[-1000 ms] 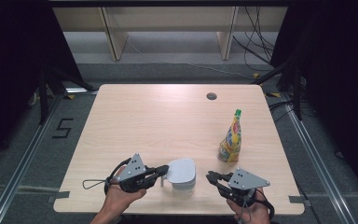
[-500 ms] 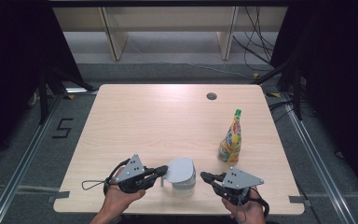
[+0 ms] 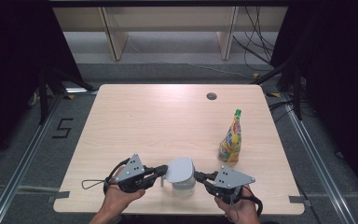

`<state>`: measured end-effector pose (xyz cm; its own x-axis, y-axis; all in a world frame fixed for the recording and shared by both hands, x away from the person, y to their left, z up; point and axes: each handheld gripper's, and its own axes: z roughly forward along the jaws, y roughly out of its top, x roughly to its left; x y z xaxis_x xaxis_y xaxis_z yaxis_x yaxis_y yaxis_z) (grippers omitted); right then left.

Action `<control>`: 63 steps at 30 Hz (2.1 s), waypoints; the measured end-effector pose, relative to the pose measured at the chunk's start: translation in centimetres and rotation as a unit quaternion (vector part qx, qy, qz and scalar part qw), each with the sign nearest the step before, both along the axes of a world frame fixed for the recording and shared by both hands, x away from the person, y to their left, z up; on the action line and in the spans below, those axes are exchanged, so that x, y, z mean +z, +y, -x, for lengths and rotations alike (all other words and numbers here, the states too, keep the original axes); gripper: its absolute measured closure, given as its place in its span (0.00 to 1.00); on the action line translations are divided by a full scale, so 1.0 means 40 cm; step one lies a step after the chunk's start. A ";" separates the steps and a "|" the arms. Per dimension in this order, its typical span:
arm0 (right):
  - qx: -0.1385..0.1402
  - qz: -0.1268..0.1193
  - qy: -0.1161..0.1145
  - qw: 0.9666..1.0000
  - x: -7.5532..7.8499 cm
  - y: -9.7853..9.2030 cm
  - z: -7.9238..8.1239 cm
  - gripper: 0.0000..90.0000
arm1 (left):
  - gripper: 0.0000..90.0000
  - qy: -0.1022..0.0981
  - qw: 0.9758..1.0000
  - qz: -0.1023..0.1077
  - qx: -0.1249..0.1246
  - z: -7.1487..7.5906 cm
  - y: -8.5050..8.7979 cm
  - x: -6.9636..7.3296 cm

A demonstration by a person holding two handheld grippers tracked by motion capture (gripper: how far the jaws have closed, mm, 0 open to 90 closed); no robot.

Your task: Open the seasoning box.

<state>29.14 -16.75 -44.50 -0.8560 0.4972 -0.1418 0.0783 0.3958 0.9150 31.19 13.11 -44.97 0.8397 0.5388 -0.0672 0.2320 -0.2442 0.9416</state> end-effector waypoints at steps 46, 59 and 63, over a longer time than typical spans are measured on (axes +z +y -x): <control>0.048 0.039 -0.048 0.997 0.079 0.167 0.007 0.99 | 0.35 0.074 0.995 -0.057 0.042 0.069 0.115 -0.121; -0.032 0.029 -0.042 0.998 0.056 0.046 0.019 0.76 | 0.35 0.083 0.993 -0.071 0.038 0.075 0.111 -0.122; -0.078 0.010 -0.010 0.997 0.028 -0.025 0.017 0.73 | 0.34 0.083 0.993 -0.075 0.035 0.076 0.105 -0.123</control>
<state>28.47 -17.77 -43.39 -0.7650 0.6212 -0.1700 0.1219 0.3989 0.9089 28.15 17.32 -49.89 0.7840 0.6099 -0.1156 0.4018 -0.3566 0.8435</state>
